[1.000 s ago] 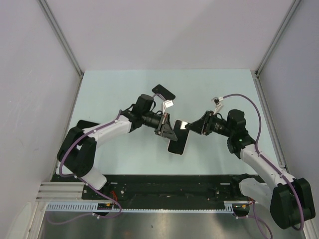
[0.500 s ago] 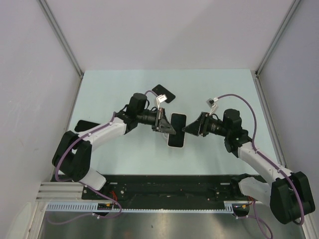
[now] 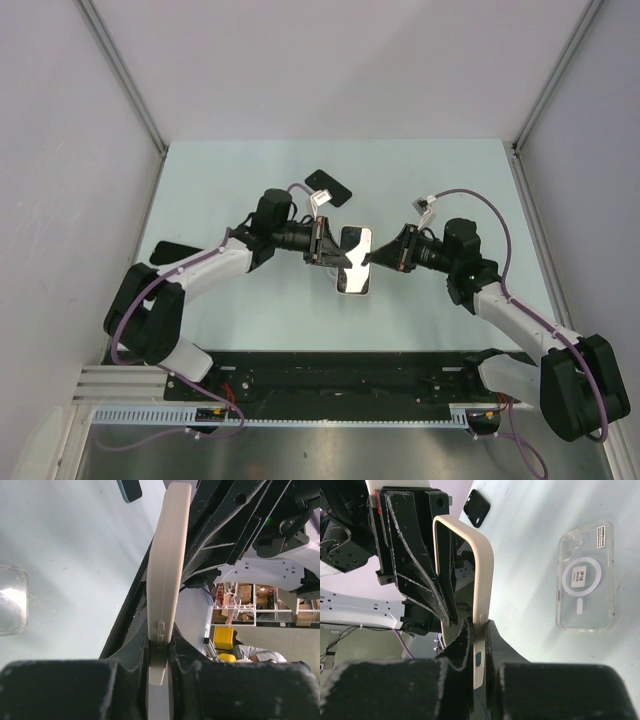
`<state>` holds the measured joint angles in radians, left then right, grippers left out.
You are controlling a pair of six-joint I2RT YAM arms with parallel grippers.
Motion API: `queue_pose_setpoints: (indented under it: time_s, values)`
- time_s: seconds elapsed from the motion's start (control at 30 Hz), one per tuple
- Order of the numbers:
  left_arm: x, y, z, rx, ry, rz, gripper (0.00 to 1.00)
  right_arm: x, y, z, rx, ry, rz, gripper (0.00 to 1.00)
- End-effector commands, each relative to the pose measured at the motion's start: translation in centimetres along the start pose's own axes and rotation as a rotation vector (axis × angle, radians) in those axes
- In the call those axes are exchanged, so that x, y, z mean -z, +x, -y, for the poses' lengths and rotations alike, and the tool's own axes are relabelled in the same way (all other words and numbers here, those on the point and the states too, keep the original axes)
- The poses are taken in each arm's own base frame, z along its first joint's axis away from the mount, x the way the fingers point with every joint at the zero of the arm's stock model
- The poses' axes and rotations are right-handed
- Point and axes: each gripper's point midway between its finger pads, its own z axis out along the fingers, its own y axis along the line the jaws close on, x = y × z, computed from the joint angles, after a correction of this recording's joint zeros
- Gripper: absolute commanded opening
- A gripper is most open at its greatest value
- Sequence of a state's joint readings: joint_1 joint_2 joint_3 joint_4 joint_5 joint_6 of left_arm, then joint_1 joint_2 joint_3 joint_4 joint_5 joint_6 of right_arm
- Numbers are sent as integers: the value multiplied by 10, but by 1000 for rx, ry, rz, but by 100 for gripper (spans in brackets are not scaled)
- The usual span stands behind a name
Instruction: Put the phone into the phone case
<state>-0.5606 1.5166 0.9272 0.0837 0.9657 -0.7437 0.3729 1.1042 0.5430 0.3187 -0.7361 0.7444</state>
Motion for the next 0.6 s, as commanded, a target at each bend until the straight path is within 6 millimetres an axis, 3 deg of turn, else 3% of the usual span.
queue_pose_setpoints:
  time_s: [0.0,0.07,0.1,0.17,0.2,0.27,0.3,0.37,0.5,0.57]
  values:
    - [1,-14,5,-24,-45,51,0,-3,-8,-5,8,-2,37,0]
    - [1,-12,-2,-18,-87,44,0,-3,-8,-4,3,6,40,1]
    - [1,-12,-5,-13,-97,42,0,-2,-7,-2,2,15,37,16]
    - [3,-10,-14,8,-133,35,0,1,-8,-1,3,35,47,35]
    - [7,-13,-20,17,-151,47,0,2,-8,-1,14,40,49,53]
    - [15,-12,-29,40,-178,56,0,6,-8,1,18,61,56,74]
    - [22,-16,-35,43,-195,72,0,10,-11,-4,48,58,70,99]
    - [34,-12,-48,73,-253,71,0,16,-12,0,52,92,85,100]
    - [69,-11,-94,128,-404,92,0,32,-22,0,86,121,129,100]
    - [75,-1,-111,194,-411,78,0,36,-20,2,83,124,122,100]
